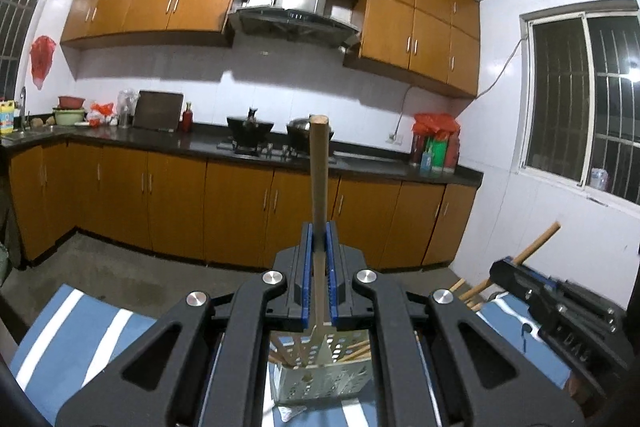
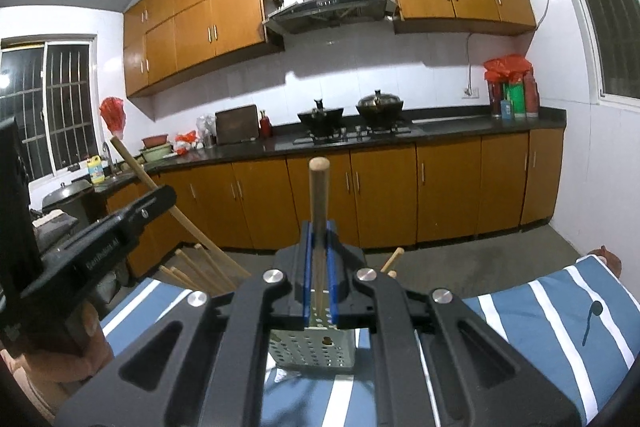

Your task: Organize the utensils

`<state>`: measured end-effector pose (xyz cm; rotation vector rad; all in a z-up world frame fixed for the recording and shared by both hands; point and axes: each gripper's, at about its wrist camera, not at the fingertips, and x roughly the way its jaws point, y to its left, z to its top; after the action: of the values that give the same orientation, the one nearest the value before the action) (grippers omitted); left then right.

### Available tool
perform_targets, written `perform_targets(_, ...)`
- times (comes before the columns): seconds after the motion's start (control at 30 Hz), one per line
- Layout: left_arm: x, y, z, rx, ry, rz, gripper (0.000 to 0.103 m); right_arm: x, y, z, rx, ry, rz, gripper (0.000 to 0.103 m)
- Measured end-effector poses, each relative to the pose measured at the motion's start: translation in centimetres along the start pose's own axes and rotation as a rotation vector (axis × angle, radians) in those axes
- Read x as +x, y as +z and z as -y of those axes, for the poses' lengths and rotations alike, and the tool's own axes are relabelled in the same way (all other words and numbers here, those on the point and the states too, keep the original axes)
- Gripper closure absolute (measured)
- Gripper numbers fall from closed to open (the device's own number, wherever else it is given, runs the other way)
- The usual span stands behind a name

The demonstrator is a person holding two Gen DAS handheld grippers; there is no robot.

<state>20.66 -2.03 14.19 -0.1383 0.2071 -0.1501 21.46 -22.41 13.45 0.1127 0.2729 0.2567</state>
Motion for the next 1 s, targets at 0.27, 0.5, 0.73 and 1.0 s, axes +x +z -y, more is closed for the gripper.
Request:
perform_targets(0.27,2.0,-1.8,-1.6,-0.041,-0.003,-0.097,0.086,2.8,-1.0,0.4,0.024,-0.021,-0.072,0.093)
perform_targets(0.5,-0.6,-0.8,-2.9,-0.068,0.011,-0.045,0.053,0.3,-0.9,1.1,0.048,-0.036,-0.026,0.076)
perform_targets(0.73,-4.4,-1.4,-3.8,-0.045,0.054,-0.015,0.026,-4.2,-2.6,0.4,-0.001,-0.082,0.050,0.028)
perform_targets(1.0,-9.4,-4.8,-4.0,0.061,0.142,-0.012,0.002,-8.7,-6.3,-1.0,-0.062,-0.182,0.127,0.004)
